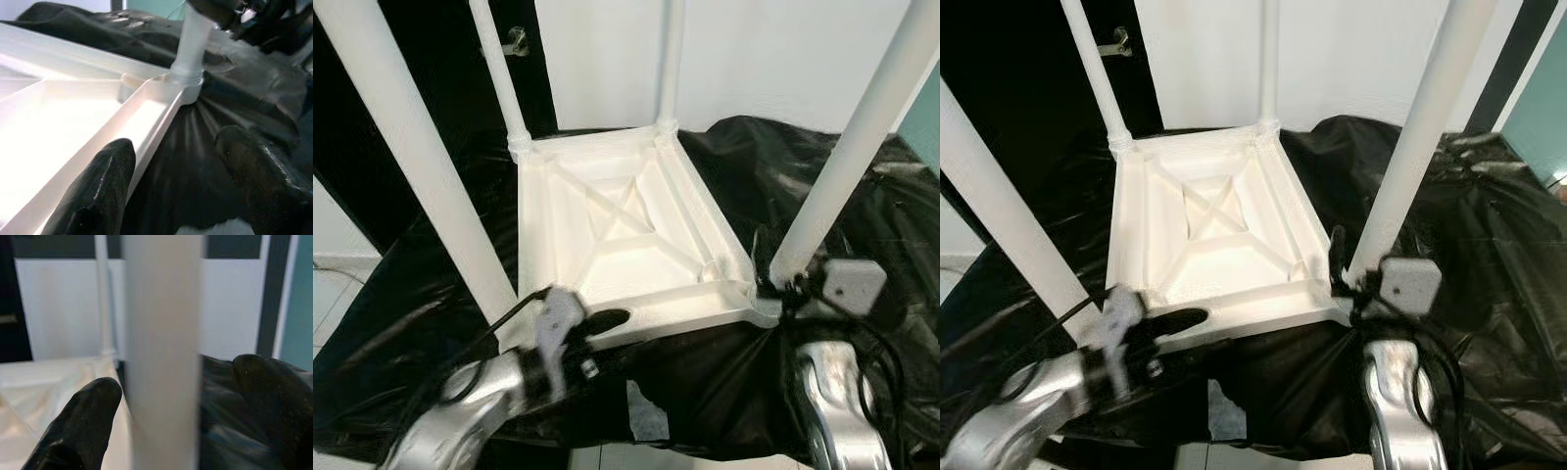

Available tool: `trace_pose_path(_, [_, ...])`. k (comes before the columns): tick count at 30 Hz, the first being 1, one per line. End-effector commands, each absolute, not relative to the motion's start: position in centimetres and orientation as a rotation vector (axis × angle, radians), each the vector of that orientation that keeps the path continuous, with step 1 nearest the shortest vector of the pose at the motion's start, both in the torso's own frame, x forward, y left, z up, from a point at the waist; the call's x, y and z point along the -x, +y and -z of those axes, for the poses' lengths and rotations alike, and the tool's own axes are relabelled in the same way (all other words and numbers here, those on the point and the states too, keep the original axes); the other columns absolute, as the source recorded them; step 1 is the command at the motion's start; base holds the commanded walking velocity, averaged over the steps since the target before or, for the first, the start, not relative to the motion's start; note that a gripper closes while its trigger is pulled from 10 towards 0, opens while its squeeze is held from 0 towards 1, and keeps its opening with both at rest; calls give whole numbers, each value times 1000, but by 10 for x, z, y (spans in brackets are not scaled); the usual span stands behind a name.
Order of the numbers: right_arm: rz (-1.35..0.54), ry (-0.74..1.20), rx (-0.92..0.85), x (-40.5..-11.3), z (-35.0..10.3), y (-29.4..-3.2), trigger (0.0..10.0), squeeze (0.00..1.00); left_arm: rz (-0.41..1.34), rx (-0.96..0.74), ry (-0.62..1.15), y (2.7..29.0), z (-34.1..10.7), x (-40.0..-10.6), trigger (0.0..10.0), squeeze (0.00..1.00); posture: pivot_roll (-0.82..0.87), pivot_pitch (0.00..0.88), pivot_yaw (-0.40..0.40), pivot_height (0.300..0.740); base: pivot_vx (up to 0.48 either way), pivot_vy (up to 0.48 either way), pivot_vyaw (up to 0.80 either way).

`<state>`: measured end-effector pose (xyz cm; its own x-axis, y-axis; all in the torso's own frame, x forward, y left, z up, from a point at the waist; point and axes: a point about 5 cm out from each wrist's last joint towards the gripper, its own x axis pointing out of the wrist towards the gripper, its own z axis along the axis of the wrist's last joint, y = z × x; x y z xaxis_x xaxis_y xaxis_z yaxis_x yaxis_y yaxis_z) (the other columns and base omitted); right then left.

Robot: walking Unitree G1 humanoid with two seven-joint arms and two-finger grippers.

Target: Building children table

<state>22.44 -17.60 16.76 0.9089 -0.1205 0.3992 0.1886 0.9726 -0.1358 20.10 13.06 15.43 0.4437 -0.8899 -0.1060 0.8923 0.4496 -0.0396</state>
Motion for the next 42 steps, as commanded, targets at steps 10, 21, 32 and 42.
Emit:
trace_pose_path(10, [79, -360, 230, -206, -156, -178, 10000, 0, 1145, -94, 209, 171, -161, -181, 10000, 0, 22, 0, -12, 740, 0, 0, 0])
trace_pose_path(21, [-25, -235, 294, -192, -120, -184, 10000, 0, 1036, -160, 469, 254, -160, -159, 10000, 0, 32, 0, 9, 740, 0, 0, 0])
trace_pose_path(32, [-333, -51, 128, -196, -93, -157, 10000, 0, 569, -277, 345, 313, -162, -210, 10000, 0, 51, 0, 0, 740, 0, 0, 0])
trace_pose_path(42, [-440, 48, 26, -199, -83, -143, 10000, 0, 272, -121, 45, 321, -178, -269, 10000, 0, 45, 0, -18, 740, 0, 0, 0])
